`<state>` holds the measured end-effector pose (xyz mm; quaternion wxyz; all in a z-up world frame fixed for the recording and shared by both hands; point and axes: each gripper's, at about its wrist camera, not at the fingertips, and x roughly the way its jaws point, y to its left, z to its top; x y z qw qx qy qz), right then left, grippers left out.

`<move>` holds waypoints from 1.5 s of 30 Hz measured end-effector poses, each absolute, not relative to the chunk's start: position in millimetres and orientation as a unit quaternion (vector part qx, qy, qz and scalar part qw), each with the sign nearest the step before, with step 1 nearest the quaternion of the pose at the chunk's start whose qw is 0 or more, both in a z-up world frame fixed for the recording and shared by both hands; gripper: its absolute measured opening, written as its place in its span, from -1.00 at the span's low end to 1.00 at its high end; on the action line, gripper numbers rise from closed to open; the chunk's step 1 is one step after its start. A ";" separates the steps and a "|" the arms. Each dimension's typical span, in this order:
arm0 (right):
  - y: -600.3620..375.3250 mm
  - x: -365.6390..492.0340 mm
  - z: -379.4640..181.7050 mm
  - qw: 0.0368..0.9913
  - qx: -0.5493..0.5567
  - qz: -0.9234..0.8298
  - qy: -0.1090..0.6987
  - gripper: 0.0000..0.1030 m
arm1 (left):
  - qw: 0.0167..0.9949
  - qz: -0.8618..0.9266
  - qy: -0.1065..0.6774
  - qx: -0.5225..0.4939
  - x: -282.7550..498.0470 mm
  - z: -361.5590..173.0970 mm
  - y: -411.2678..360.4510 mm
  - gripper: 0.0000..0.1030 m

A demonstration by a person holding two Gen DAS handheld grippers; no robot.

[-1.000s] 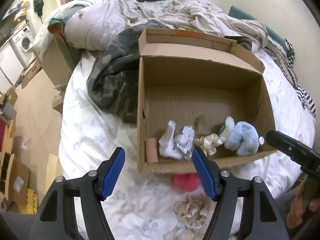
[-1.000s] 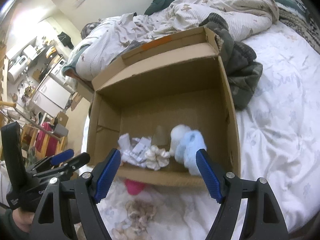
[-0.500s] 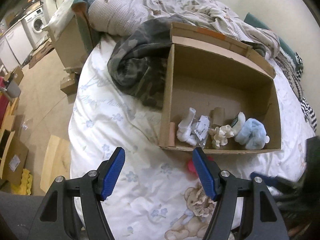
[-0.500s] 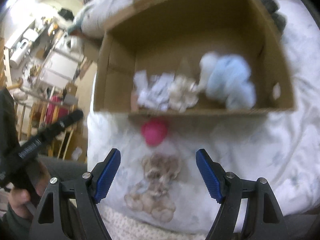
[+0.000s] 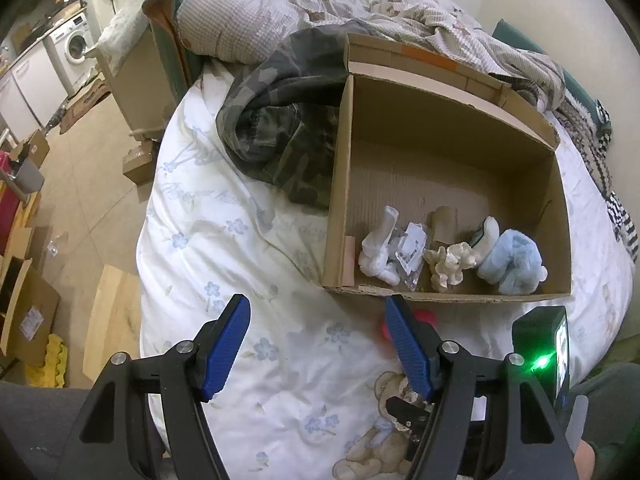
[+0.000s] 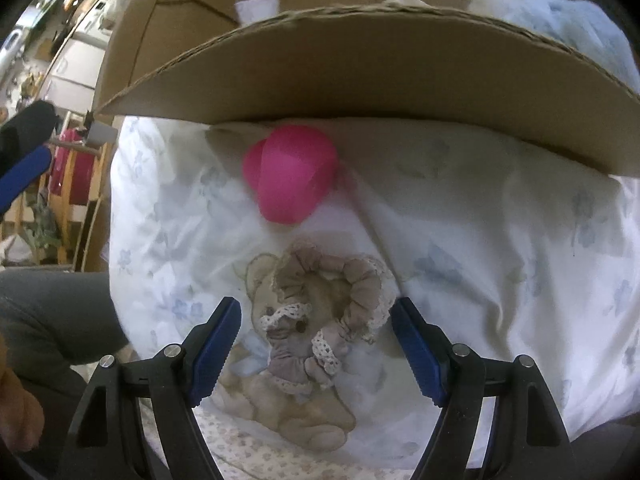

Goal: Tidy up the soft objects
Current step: 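Grasp the lace-trimmed plush doll with the right tool while the left tool grasps the pink heart squishy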

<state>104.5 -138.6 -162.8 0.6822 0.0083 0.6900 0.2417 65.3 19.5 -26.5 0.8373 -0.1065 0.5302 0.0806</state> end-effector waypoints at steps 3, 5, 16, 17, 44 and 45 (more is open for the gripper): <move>-133.7 99.5 -161.0 0.686 -0.018 0.245 0.685 0.45 | 0.836 0.077 0.533 -0.104 65.7 -28.8 16.7 0.31; -134.5 100.4 -160.2 0.691 -0.037 0.237 0.682 0.16 | 0.835 0.074 0.536 -0.103 66.4 -30.7 15.0 0.31; -170.7 109.9 -134.4 0.708 0.016 0.238 0.665 -0.71 | 0.827 0.068 0.551 -0.088 66.7 -42.8 8.1 0.31; -172.6 110.7 -127.7 0.712 0.021 0.239 0.659 -0.71 | 0.826 0.067 0.553 -0.088 66.5 -44.2 8.0 0.31; -235.6 119.2 -95.1 0.756 0.109 0.204 0.612 -0.71 | 0.796 -0.031 0.604 0.027 98.3 -116.2 -83.6 -0.35; -235.4 118.9 -95.0 0.756 0.108 0.204 0.612 -0.71 | 0.796 -0.032 0.604 0.027 98.2 -115.4 -84.2 -0.56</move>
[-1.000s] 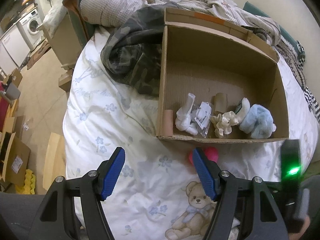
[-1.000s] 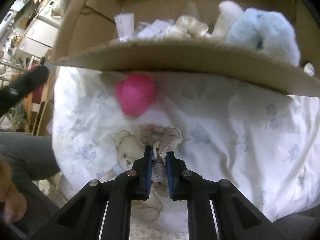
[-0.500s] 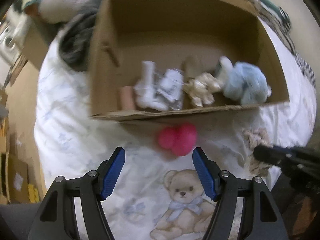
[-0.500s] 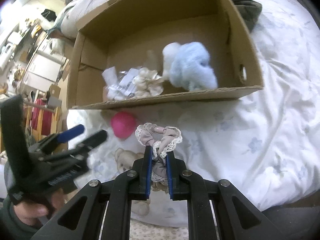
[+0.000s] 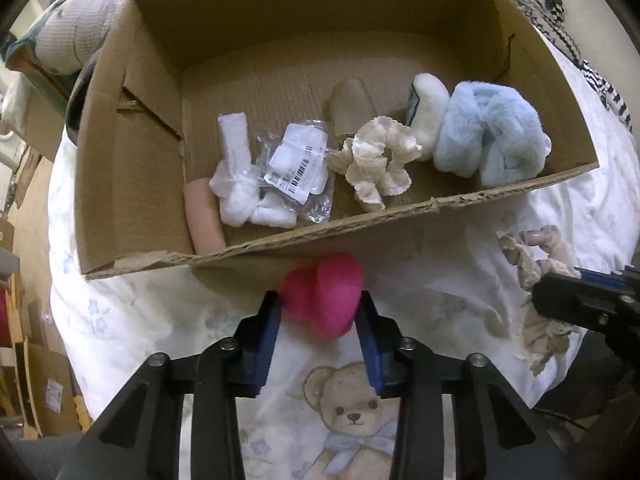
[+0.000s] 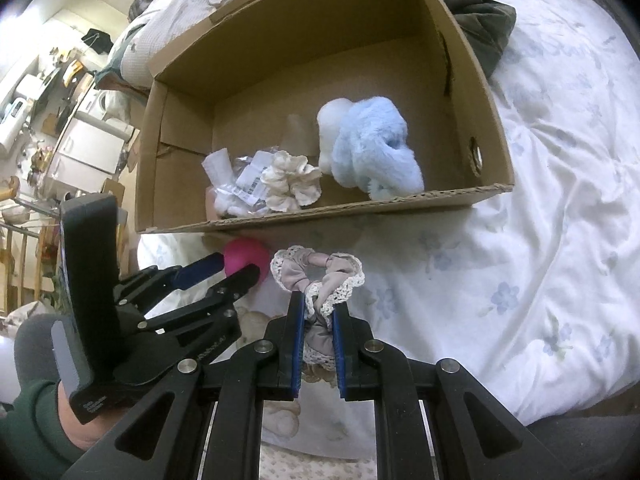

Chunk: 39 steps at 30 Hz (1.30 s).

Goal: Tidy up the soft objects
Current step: 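Grasp the lace-trimmed plush doll with the right tool while the left tool grasps the pink heart squishy, then carry the doll and the pink squishy over the box with both tools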

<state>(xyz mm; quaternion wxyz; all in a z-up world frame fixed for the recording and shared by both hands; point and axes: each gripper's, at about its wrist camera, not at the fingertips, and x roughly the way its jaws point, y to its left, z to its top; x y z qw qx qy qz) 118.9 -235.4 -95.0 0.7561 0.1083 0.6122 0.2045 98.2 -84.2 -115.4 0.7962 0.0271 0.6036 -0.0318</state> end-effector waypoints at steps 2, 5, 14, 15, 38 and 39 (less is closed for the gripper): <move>-234.1 118.9 -94.8 0.756 0.108 0.206 0.612 -0.71 | 0.794 -0.037 0.606 0.024 95.5 -113.0 -84.1 -0.64; -232.0 118.9 -93.8 0.757 0.108 0.207 0.610 -0.71 | 0.794 -0.035 0.606 0.022 90.6 -110.3 -83.2 -0.65; -224.8 115.1 -90.2 0.760 0.099 0.213 0.606 -0.71 | 0.801 -0.032 0.598 0.018 63.8 -93.2 -67.0 -0.65; -224.3 114.6 -89.3 0.761 0.098 0.214 0.605 -0.71 | 0.802 -0.033 0.596 0.017 61.7 -90.9 -64.9 -0.65; -235.1 147.8 2.6 0.820 0.107 0.251 0.503 -0.71 | 0.869 -0.027 0.494 -0.008 86.0 29.3 -45.3 -0.65; -233.8 152.3 4.1 0.823 0.106 0.252 0.499 -0.71 | 0.870 -0.026 0.493 -0.008 92.0 30.6 -44.3 -0.65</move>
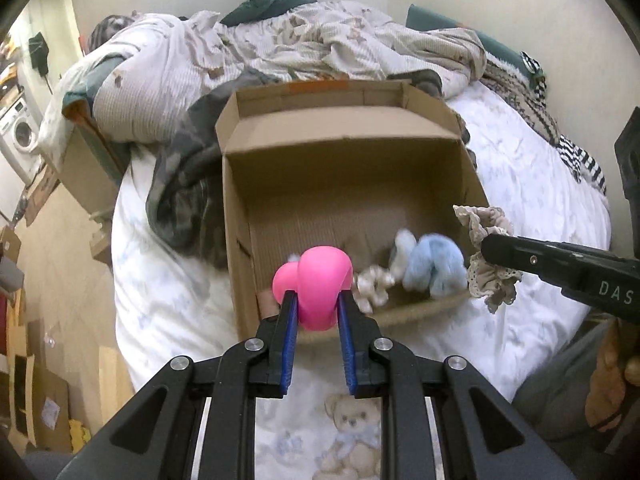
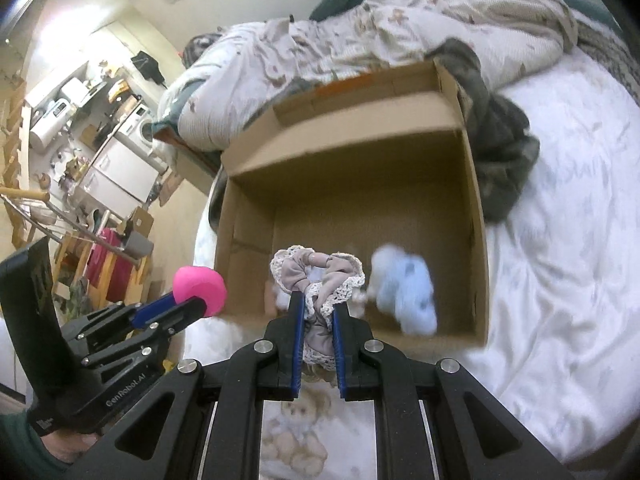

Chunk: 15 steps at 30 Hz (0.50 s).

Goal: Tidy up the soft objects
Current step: 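Carry the doll and the pink squishy over the box with both tools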

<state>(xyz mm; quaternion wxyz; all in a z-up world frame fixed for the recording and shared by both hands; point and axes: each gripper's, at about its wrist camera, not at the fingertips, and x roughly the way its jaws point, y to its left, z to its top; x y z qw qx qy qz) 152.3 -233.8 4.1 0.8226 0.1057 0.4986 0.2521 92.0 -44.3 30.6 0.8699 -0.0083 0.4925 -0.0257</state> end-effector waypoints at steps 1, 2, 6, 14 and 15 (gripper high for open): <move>-233.3 157.0 4.8 0.825 0.107 0.254 0.493 -0.71 | 0.871 -0.024 0.491 -0.008 99.2 31.3 -43.0 -0.65; -232.7 161.7 4.3 0.828 0.108 0.256 0.487 -0.71 | 0.871 -0.023 0.491 -0.008 104.4 30.7 -42.0 -0.65; -231.1 172.7 -8.3 0.832 0.118 0.254 0.478 -0.71 | 0.874 -0.018 0.486 -0.006 122.2 23.7 -40.9 -0.65; -223.1 185.8 -45.2 0.820 0.107 0.234 0.511 -0.71 | 0.864 0.004 0.503 -0.015 138.3 -23.2 -38.1 -0.65; -222.3 188.6 -47.9 0.817 0.108 0.233 0.516 -0.71 | 0.864 0.004 0.504 -0.018 140.6 -26.2 -38.0 -0.65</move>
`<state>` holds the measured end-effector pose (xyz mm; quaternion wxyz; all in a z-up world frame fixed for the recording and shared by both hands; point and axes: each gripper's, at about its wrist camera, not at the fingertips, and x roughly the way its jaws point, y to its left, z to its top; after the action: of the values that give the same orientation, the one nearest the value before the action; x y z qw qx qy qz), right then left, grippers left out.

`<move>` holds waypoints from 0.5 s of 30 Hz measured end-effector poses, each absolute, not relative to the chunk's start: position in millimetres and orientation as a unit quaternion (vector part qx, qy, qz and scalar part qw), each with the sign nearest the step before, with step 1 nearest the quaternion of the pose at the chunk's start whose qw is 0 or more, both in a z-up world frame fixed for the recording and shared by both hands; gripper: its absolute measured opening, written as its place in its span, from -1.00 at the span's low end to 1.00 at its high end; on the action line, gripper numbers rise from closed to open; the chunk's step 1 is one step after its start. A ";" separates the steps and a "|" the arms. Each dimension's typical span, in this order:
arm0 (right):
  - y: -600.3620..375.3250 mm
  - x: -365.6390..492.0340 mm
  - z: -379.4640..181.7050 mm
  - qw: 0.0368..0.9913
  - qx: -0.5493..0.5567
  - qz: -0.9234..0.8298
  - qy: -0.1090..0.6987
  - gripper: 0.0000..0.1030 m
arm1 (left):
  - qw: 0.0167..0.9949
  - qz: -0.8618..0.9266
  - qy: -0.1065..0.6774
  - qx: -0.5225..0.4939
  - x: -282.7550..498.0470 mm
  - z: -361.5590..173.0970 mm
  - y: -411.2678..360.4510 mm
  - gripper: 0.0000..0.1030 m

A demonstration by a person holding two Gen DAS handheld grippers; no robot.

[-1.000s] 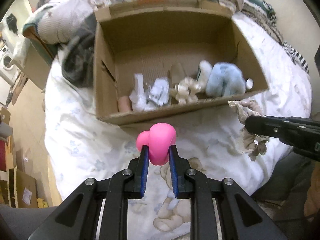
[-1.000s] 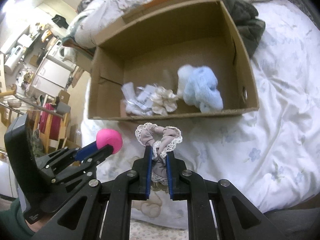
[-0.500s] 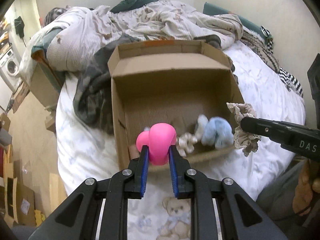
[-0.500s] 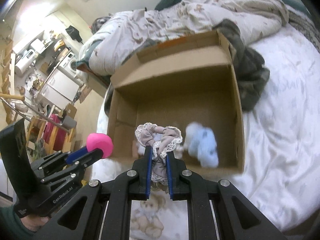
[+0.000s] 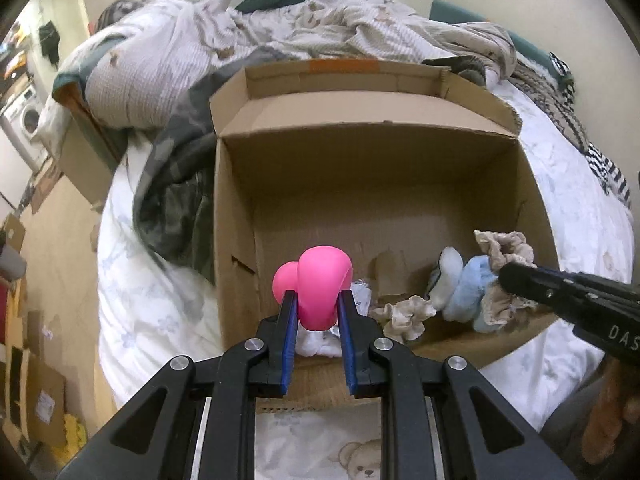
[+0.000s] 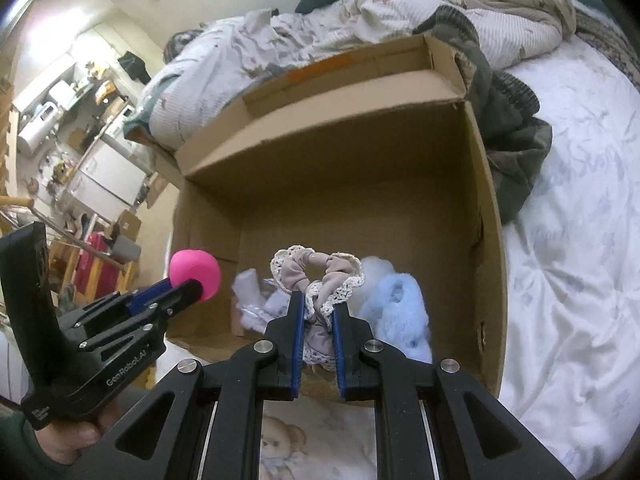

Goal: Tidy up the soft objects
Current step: 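Carry the doll and the pink squishy over the box with both tools, then lower both items into the box and open both tools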

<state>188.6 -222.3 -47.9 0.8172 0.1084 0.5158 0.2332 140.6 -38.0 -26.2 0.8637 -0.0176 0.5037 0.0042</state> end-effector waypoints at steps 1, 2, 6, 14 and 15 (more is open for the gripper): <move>-221.8 191.9 -51.5 0.814 0.112 0.231 0.521 -0.71 | 0.864 0.004 0.503 -0.016 140.7 -27.7 -38.3 -0.65; -220.9 194.7 -54.9 0.811 0.112 0.228 0.526 -0.71 | 0.864 0.005 0.503 -0.012 142.1 -29.2 -39.5 -0.65; -215.1 202.1 -66.3 0.801 0.110 0.220 0.546 -0.71 | 0.862 0.008 0.507 -0.020 146.6 -34.6 -37.2 -0.65; -207.6 208.8 -79.6 0.788 0.104 0.216 0.566 -0.71 | 0.851 0.010 0.524 -0.037 150.4 -45.9 -37.9 -0.65; -207.2 208.8 -80.2 0.788 0.104 0.217 0.567 -0.71 | 0.852 0.009 0.523 -0.035 150.4 -45.9 -38.8 -0.65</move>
<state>208.8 -207.2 -80.2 0.7877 0.1043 0.5671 0.2168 150.4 -38.8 -45.9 0.8517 -0.0349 0.5227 0.0094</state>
